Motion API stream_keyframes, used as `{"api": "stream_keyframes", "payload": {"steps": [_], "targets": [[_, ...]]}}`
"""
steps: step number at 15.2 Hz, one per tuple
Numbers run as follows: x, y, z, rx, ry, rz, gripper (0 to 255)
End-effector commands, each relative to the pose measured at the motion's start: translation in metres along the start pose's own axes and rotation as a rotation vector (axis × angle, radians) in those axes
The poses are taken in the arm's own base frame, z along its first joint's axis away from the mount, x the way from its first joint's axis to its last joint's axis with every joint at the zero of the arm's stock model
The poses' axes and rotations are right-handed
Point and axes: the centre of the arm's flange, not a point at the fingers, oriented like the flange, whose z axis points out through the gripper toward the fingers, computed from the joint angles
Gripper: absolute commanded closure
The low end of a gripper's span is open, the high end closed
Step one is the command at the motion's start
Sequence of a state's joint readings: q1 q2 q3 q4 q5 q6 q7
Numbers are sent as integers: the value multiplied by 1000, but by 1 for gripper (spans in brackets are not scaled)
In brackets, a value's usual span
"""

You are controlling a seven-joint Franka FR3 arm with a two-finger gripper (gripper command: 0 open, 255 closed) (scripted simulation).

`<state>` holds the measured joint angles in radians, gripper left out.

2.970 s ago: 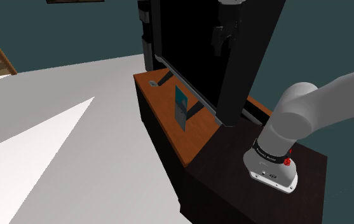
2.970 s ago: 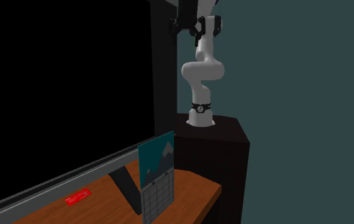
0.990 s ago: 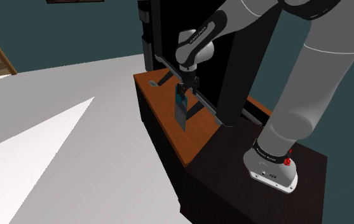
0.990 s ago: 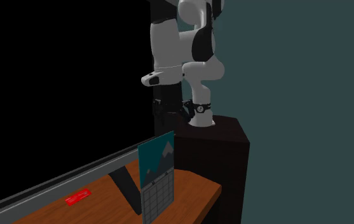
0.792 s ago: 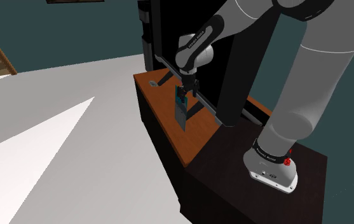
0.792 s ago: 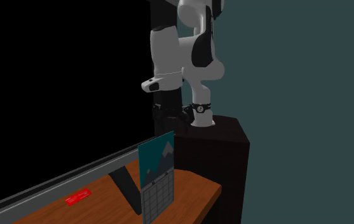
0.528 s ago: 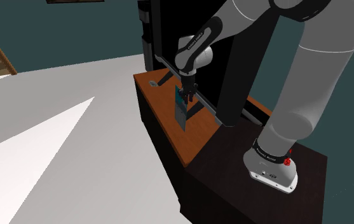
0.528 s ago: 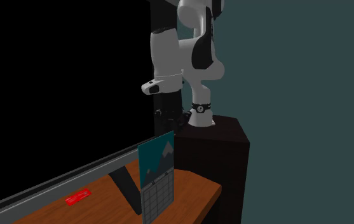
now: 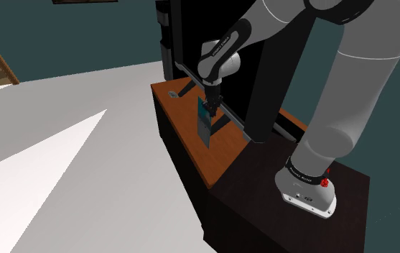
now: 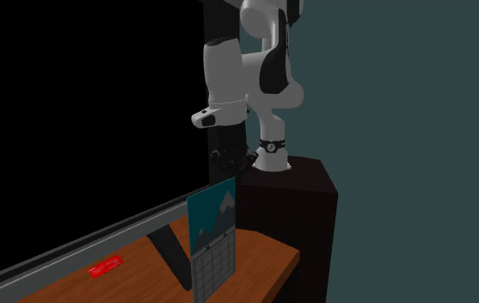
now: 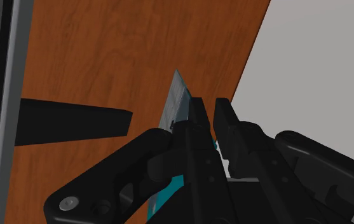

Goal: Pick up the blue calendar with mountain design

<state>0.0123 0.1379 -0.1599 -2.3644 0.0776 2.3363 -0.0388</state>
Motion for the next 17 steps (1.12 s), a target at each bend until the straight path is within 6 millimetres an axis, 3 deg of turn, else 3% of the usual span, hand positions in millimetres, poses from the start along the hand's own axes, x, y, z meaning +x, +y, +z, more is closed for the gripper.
{"api": "stream_keyframes", "payload": {"steps": [1,15,17], "targets": [[-1,0,-5,0,-1,0,255],[-13,-2,-78,0,-1,0,255],[-13,-2,-78,0,-1,0,255]]}}
